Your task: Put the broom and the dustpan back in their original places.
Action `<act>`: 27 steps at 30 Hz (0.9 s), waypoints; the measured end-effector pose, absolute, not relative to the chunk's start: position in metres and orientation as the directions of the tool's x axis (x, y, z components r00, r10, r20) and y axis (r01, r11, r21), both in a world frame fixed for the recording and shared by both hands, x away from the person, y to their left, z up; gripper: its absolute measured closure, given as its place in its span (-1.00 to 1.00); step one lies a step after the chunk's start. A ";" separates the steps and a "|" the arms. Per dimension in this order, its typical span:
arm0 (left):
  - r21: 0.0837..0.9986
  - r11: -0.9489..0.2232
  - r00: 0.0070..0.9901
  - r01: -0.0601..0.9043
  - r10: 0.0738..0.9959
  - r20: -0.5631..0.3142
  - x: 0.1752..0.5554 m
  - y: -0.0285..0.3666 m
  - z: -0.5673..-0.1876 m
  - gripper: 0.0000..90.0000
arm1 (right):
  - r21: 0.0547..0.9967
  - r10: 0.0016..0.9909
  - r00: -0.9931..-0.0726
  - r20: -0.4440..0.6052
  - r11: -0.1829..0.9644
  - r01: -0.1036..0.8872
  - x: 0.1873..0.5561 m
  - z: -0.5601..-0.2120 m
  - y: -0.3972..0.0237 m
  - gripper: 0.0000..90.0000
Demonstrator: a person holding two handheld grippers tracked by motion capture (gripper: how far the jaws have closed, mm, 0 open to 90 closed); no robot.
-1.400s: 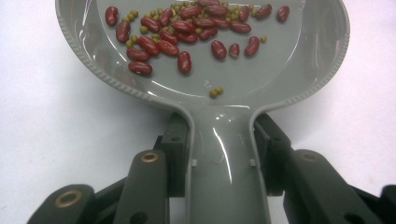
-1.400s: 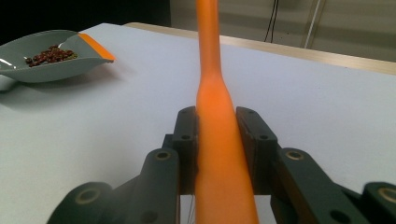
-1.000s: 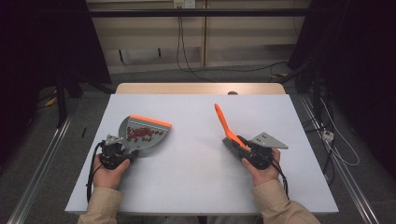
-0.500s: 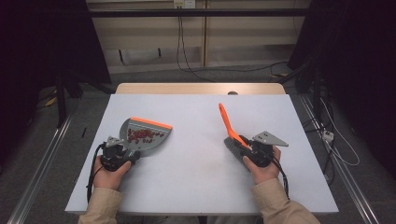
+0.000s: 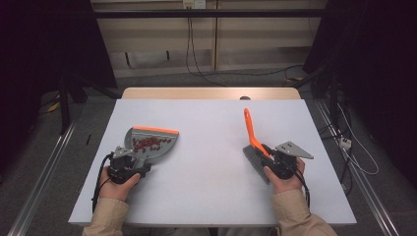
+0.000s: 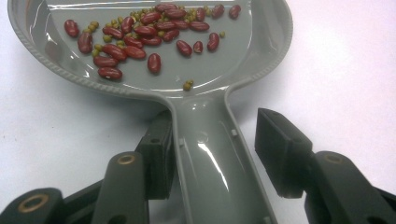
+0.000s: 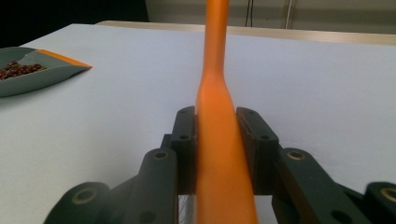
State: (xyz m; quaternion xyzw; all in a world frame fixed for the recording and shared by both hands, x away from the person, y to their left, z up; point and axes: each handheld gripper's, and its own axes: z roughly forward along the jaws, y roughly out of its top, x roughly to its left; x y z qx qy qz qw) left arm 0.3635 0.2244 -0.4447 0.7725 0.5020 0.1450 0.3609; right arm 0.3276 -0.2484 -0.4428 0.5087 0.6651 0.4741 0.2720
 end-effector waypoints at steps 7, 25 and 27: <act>0.702 -0.241 0.465 0.670 0.874 -0.144 0.362 0.224 -0.444 0.08 | 0.909 0.947 -0.308 0.093 0.046 0.415 0.322 -0.443 -0.255 0.48; 0.778 -0.216 0.515 0.590 0.843 -0.156 0.354 0.223 -0.433 -0.65 | 0.908 0.921 -0.388 0.022 0.144 0.393 0.313 -0.439 -0.271 -0.48; 0.797 -0.219 0.531 0.563 0.835 -0.146 0.354 0.223 -0.431 -0.72 | 0.909 0.918 -0.396 0.017 0.152 0.389 0.313 -0.439 -0.270 -0.49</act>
